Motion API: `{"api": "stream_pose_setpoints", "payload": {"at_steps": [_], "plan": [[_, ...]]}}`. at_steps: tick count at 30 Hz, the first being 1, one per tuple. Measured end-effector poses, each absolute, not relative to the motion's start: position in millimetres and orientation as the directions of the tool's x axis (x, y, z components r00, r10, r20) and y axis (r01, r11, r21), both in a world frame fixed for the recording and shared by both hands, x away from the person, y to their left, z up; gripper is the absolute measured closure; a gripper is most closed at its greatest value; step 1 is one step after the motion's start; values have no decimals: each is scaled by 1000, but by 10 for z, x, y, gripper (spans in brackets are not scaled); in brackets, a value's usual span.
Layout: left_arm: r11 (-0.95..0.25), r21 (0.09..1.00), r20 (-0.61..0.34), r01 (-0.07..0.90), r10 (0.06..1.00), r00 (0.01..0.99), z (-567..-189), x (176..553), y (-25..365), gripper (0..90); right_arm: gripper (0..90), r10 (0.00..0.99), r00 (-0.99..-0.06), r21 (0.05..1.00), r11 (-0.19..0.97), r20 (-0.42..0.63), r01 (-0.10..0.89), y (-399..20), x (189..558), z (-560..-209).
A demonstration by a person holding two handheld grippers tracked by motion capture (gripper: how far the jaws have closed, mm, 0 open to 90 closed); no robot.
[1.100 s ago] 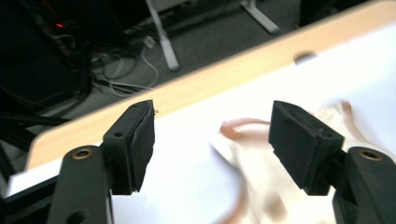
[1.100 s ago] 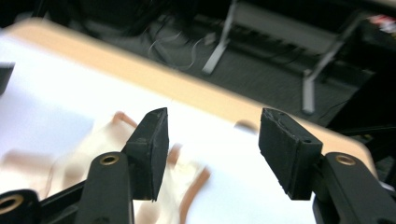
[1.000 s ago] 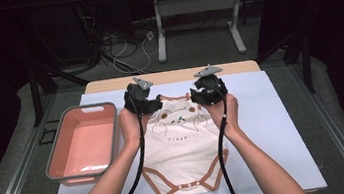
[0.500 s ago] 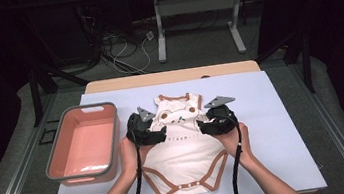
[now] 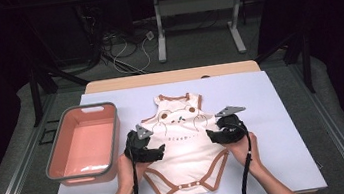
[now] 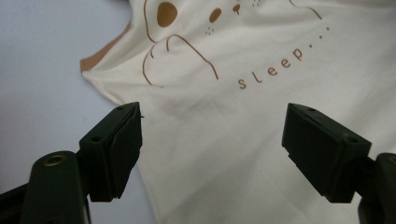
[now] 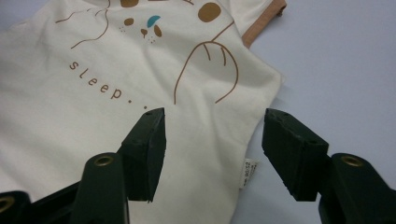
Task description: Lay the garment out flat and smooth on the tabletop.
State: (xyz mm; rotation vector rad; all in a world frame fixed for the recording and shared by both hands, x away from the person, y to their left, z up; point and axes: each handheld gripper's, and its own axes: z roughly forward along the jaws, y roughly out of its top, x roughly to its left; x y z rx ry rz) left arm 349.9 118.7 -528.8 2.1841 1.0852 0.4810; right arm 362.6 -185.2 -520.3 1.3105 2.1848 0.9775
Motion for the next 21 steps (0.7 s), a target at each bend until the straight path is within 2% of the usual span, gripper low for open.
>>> {"api": "stream_pose_setpoints", "payload": {"at_steps": [7, 12, 19, 21], "plan": [[-460, 662, 39, 591, 809, 586, -5356, 3420, 1299, 294, 453, 886, -464, 729, 309, 12, 610, -1965, 3625, -5267], [-477, 659, 32, 582, 790, 612, -5415, 3367, 1397, 436, 521, 895, -444, 725, 285, 32, 627, -2052, 3703, -5330], [-483, 649, 26, 588, 787, 617, -5441, 3342, 1418, 445, 551, 898, -428, 702, 242, 99, 670, -2105, 3858, -5473], [-492, 643, 16, 587, 775, 632, -5463, 3349, 1414, 499, 559, 895, -428, 693, 231, 124, 683, -2084, 3898, -5510]]}}
